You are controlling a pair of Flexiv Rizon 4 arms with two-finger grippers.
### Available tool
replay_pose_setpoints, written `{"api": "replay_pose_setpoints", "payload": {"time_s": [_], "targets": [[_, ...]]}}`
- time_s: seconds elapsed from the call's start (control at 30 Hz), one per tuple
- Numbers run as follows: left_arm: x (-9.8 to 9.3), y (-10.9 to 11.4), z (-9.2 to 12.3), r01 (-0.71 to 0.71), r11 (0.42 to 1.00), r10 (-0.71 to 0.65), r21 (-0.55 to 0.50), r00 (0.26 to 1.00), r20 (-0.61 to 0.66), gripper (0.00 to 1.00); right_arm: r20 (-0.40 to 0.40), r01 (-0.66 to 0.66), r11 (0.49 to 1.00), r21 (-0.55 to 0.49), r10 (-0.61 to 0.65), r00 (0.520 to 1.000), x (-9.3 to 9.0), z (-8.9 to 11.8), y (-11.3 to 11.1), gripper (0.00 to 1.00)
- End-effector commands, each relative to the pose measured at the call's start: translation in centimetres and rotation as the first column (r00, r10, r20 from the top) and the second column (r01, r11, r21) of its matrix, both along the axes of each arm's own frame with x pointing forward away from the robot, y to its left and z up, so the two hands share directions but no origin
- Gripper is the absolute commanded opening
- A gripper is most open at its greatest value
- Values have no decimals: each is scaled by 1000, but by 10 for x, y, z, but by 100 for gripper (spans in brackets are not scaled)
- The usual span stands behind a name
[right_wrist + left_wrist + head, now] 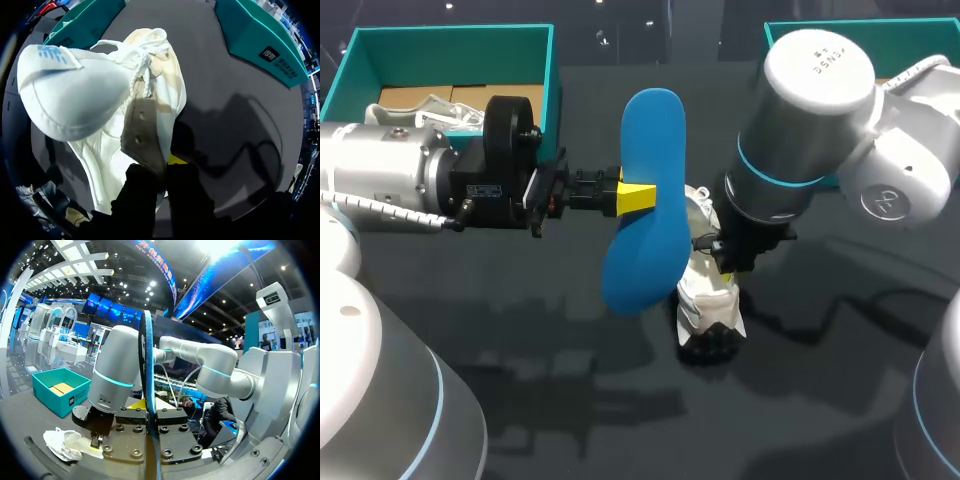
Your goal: Take the shoe out of the shoebox, open the shoe tongue, remove and reinsert the insole, then place the shoe into the shoebox
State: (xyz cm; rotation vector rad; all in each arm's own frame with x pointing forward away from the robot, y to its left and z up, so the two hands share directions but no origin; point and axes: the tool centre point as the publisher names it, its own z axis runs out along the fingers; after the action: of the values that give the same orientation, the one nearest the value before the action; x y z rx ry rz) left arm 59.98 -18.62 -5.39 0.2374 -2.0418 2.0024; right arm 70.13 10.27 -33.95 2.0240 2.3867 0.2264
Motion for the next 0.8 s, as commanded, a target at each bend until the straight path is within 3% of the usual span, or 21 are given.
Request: {"api": "replay_pose_setpoints", "payload": {"time_s": [0.03,0.53,0.77,0.8], "targets": [[-1,-1,-1,-2,1000,2,-2,1000,0,0,2,21,1000,11,-21,1000,0,-12,1,0],[-1,-1,-1,-2,1000,2,-2,1000,0,0,-21,87,996,9,-86,996,1,-44,2,0],[-1,-1,-1,-2,1000,2,-2,1000,0,0,-20,108,994,20,-107,994,-2,-47,1,0],[-1,-1,-1,-2,1000,2,-2,1000,0,0,-19,109,994,20,-109,994,-2,-46,1,22]]}}
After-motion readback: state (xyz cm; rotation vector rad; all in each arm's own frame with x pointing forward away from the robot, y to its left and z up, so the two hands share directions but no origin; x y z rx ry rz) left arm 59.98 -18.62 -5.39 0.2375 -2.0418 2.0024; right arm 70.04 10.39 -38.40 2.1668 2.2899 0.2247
